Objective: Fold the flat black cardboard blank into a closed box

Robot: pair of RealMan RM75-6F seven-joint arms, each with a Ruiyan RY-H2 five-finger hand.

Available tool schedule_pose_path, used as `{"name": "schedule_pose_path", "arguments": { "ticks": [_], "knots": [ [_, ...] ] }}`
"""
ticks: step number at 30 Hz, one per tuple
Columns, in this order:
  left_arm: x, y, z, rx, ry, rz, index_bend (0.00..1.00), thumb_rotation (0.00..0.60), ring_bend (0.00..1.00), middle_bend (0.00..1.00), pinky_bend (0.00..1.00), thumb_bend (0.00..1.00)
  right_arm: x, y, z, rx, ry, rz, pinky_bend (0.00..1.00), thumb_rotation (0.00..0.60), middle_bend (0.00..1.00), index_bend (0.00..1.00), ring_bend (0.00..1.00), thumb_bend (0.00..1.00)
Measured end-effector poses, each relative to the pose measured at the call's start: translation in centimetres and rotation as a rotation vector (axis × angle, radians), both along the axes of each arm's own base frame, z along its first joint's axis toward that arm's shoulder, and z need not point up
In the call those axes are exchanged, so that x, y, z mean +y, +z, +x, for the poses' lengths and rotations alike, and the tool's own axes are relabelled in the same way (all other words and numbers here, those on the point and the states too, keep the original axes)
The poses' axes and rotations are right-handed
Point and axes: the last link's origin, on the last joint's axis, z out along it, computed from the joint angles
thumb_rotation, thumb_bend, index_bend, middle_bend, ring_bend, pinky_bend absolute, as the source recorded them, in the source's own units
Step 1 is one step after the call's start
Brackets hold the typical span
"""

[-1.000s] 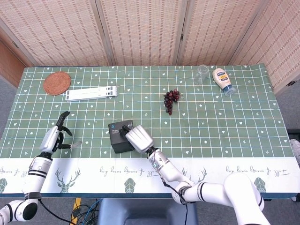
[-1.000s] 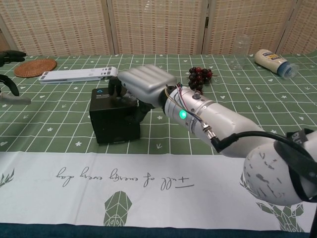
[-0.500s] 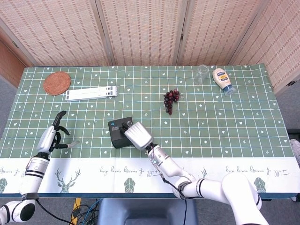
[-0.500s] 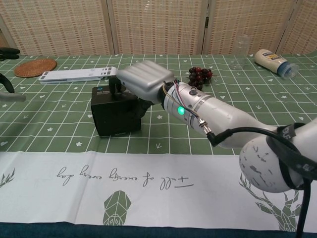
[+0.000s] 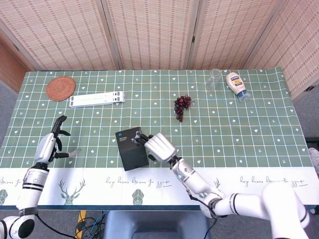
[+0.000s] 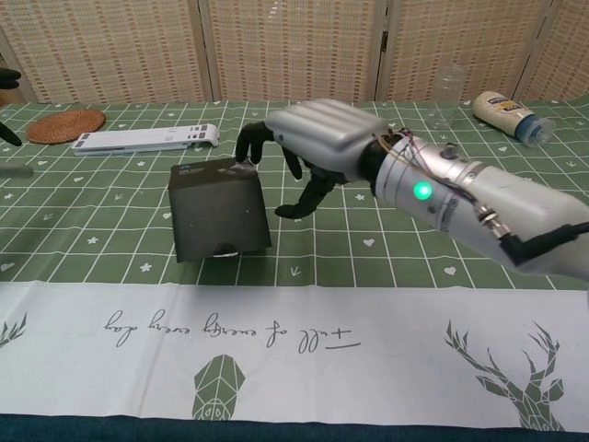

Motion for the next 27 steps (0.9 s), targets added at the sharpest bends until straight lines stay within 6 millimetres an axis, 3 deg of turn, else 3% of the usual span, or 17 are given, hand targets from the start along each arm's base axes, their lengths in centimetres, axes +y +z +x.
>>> {"name": "schedule_pose_path", "arguments": {
  "ticks": [9, 16, 22, 27],
  "knots": [
    [-1.3, 1.8, -1.2, 0.274, 0.007, 0.09, 0.0, 0.6, 0.21, 0.0, 0.53, 0.11, 1.1, 8.8, -7.8, 0.025, -0.137, -0.08, 0.73, 0.6, 0.28, 0.24, 0.43, 0.26],
    [-4.1, 4.0, -2.5, 0.511, 0.056, 0.164, 0.0, 0.6, 0.19, 0.0, 0.49, 0.11, 4.0, 15.9, -15.3, 0.041, -0.312, -0.203, 0.64, 0.6, 0.28, 0.24, 0.38, 0.26],
    [-7.4, 5.2, -3.2, 0.622, 0.115, 0.208, 0.0, 0.6, 0.16, 0.0, 0.45, 0.11, 7.4, 19.9, -20.5, 0.028, -0.442, -0.301, 0.6, 0.6, 0.28, 0.24, 0.36, 0.26],
    [-9.9, 5.4, -3.3, 0.672, 0.145, 0.197, 0.0, 0.6, 0.14, 0.0, 0.43, 0.11, 9.8, 21.4, -23.4, 0.009, -0.516, -0.311, 0.58, 0.6, 0.28, 0.24, 0.34, 0.26]
  ]
}}
